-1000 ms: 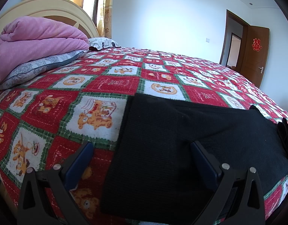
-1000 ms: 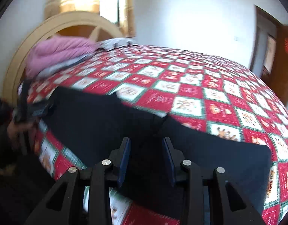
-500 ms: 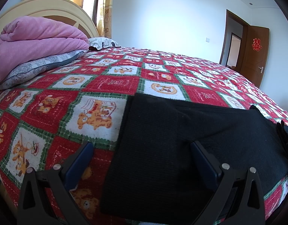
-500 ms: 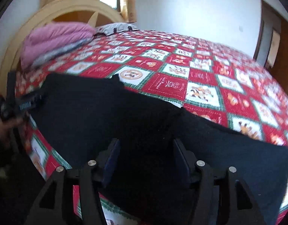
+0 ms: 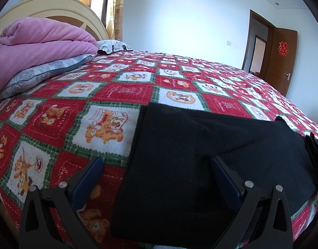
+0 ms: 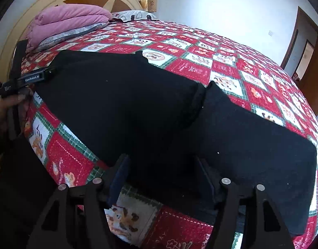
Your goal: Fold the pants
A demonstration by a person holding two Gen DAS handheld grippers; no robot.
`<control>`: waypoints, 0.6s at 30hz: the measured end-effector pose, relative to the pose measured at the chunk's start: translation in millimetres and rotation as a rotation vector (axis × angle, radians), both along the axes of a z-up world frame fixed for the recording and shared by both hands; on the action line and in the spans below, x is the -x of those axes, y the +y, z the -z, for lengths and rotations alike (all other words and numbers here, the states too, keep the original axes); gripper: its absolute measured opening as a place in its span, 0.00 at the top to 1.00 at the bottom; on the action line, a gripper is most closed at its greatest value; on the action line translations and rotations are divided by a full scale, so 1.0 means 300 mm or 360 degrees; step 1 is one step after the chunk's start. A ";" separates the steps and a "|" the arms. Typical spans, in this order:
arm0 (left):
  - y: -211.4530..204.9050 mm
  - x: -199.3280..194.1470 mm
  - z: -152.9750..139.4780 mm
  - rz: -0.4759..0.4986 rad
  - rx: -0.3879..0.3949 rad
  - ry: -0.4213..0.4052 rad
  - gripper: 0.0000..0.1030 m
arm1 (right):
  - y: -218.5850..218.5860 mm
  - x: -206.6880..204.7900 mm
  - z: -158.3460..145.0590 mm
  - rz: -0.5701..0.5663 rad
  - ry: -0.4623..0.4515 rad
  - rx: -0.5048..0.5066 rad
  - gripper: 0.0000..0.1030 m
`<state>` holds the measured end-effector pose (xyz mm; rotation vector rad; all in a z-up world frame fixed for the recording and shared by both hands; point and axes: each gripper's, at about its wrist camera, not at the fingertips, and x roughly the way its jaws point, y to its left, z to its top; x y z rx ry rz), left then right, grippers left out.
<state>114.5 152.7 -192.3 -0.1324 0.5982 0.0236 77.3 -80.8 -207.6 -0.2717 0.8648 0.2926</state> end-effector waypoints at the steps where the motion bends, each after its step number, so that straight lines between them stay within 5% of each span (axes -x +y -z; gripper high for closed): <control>1: 0.001 0.002 0.000 0.0004 0.0000 0.0003 0.00 | -0.003 0.005 -0.014 -0.0003 0.0001 -0.0028 0.37; 7: 0.030 0.010 -0.031 -0.0015 -0.0001 0.0000 0.00 | -0.047 0.098 -0.108 0.0009 -0.0116 -0.0073 0.37; 12: 0.123 0.022 -0.057 -0.0137 0.0030 -0.0031 0.00 | -0.244 0.119 -0.170 0.0288 -0.0178 -0.0178 0.37; 18: 0.173 0.015 -0.004 -0.0161 0.0153 0.0028 0.00 | -0.458 0.046 -0.052 0.0597 0.0042 -0.0215 0.36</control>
